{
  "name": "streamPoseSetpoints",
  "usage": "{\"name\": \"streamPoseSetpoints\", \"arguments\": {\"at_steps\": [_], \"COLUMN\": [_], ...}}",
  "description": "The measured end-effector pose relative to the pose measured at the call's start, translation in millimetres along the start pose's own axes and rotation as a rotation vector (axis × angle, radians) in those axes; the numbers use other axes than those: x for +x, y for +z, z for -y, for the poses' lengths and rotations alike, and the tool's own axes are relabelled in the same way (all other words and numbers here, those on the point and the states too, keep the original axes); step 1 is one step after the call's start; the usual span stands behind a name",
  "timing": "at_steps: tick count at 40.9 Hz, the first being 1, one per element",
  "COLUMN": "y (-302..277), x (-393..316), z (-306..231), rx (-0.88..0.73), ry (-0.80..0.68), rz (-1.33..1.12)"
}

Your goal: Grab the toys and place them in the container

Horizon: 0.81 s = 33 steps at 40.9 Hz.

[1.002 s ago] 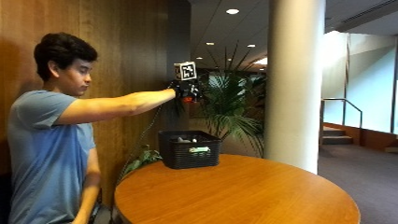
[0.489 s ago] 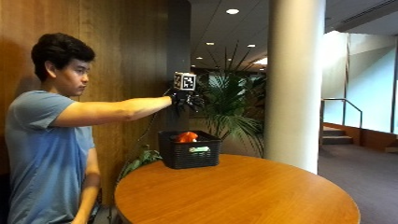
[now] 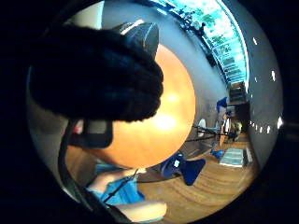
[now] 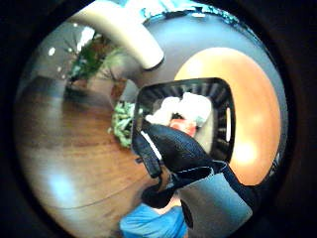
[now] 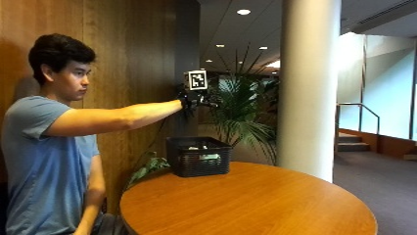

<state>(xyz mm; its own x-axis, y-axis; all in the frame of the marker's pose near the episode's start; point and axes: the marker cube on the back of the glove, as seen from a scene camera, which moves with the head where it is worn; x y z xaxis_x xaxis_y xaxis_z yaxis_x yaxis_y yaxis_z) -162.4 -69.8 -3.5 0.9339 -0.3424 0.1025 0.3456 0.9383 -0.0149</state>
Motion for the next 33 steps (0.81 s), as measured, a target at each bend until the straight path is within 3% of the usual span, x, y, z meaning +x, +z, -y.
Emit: {"name": "streamPoseSetpoints", "arguments": {"at_steps": [6,19,26,33], "y": [2.0,13.4,25.4,29.8], "x": [0.0,94.4,145.7,174.8], "z": [10.1,-3.5,-32.6,-48.7], "rx": [-0.004,-0.004,-0.020,-0.015], "ry": [0.033,0.435,0.293,0.347], "rz": [-0.063,-0.027,-0.099,-0.038]}}
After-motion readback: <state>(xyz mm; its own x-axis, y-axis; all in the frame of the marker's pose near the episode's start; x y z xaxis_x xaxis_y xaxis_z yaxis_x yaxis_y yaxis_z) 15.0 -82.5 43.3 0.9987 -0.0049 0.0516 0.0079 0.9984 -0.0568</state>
